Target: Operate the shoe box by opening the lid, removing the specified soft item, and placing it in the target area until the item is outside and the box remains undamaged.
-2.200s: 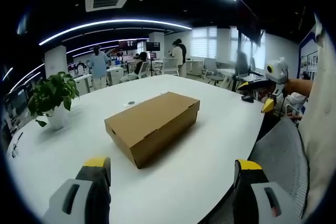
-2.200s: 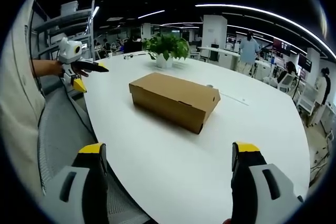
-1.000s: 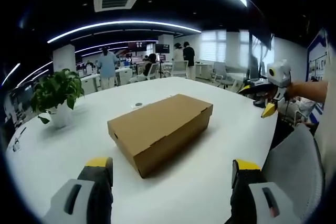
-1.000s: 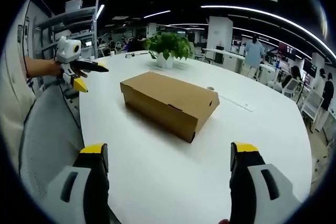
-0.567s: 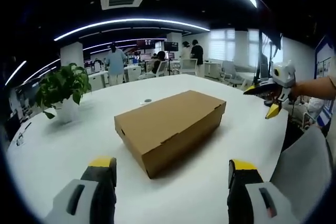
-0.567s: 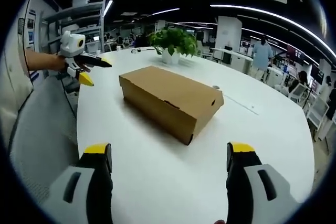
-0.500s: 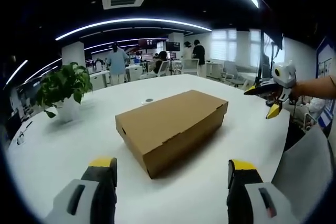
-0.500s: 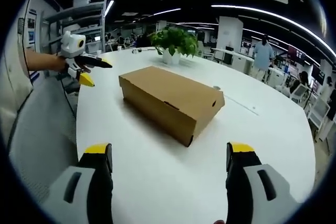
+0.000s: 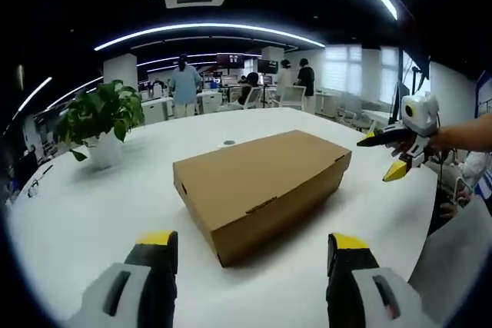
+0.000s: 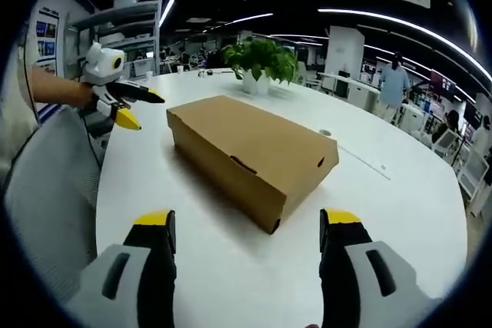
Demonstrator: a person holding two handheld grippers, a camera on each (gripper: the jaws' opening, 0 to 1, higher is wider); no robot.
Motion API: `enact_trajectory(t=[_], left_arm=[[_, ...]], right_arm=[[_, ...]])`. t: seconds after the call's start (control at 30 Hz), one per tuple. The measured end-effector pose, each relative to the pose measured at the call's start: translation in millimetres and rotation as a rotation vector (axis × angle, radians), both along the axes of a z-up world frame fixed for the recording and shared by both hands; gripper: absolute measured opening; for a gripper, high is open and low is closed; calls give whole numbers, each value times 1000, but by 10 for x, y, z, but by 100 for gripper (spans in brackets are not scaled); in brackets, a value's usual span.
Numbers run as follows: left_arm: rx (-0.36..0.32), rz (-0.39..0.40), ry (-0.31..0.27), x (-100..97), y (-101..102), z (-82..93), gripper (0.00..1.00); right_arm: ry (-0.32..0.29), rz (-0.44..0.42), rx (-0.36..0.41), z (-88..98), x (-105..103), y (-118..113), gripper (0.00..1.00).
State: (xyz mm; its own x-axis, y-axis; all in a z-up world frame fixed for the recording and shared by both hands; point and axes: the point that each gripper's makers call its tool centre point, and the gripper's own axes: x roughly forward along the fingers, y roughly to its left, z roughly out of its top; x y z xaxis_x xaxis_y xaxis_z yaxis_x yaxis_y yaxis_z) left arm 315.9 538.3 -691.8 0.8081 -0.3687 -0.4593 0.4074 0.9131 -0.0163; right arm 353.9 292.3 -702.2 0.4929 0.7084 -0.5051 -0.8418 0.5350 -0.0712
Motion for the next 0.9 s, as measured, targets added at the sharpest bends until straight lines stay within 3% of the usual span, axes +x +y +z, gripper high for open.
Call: enact_trajectory(t=[0.33, 0.53, 0.77, 0.9], left_arm=[[10, 42, 26, 168, 28, -144, 72], [13, 62, 52, 270, 17, -253, 66], [-7, 97, 54, 346, -6, -275, 57], [14, 105, 50, 386, -19, -289, 54]], right_arm=[[24, -9, 19, -42, 223, 139, 57], [32, -42, -8, -154, 361, 201, 47], [33, -78, -25, -188, 462, 209, 43], [35, -89, -31, -188, 482, 194, 41]])
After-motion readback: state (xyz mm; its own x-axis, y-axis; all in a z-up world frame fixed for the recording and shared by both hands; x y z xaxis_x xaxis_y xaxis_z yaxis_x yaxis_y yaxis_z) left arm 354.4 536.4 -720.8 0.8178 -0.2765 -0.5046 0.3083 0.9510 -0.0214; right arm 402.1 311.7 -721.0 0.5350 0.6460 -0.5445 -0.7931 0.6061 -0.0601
